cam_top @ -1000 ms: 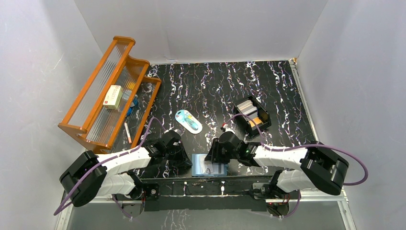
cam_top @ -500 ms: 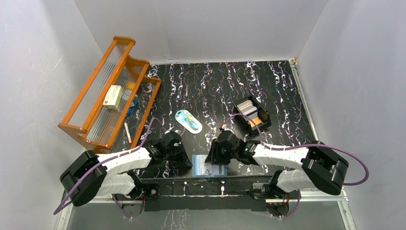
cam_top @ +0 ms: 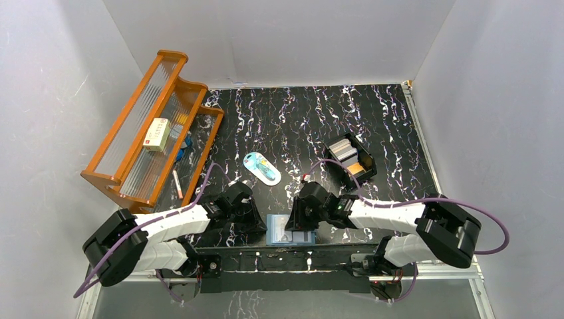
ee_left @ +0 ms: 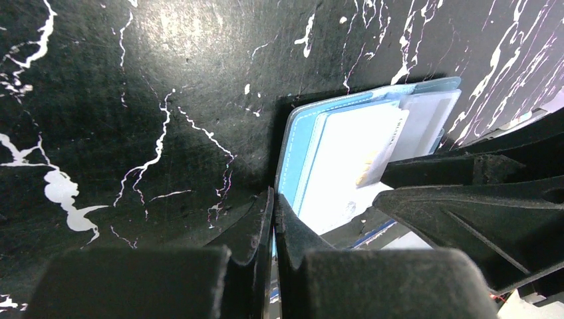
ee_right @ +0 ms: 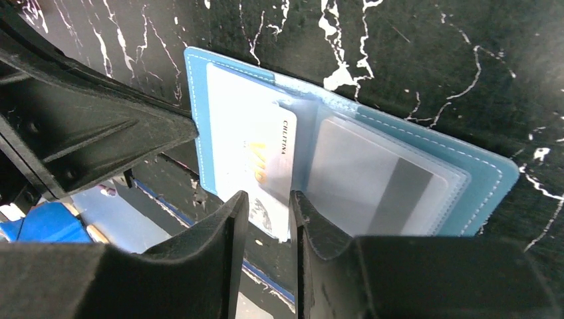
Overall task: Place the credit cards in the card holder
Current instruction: Insert the credit card into the card holder.
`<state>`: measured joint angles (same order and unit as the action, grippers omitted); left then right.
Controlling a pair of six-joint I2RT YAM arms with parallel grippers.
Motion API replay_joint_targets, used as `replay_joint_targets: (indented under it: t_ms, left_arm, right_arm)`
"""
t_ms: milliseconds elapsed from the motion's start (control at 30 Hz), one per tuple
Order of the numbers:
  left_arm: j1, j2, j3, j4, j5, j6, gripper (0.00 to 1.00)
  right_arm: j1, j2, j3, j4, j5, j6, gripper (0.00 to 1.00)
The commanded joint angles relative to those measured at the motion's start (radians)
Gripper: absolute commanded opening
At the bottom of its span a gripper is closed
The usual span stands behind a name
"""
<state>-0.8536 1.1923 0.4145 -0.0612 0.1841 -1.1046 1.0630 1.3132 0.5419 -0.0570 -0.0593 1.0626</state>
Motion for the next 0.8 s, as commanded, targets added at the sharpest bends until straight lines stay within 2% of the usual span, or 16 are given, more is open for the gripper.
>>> replay_joint_targets:
  t_ms: [0,167,333,600,767]
  left_arm:
    - [-0.008,-0.026,0.01,-0.018,-0.013,-0.009,0.0]
    - [-0.01,-0.025,0.013,-0.02,-0.016,-0.009,0.0]
    - [-0.011,-0.046,0.008,-0.036,-0.042,-0.01,0.0]
    - [-0.012,-0.07,0.01,-0.049,-0.06,-0.006,0.0]
    - [-0.011,-0.082,0.02,-0.054,-0.062,0.011,0.01]
  right_arm:
    - [0.007,0.019,0.049,0.084,-0.031,0.018,0.35]
    - [0.007,0.058,0.056,0.126,-0.033,0.039,0.32]
    - [0.007,0.065,0.072,0.09,-0.007,0.026,0.33]
    - [-0.006,-0.05,0.137,-0.086,0.142,-0.05,0.44]
    - [-0.099,-0.085,0.187,-0.162,0.161,-0.098,0.47]
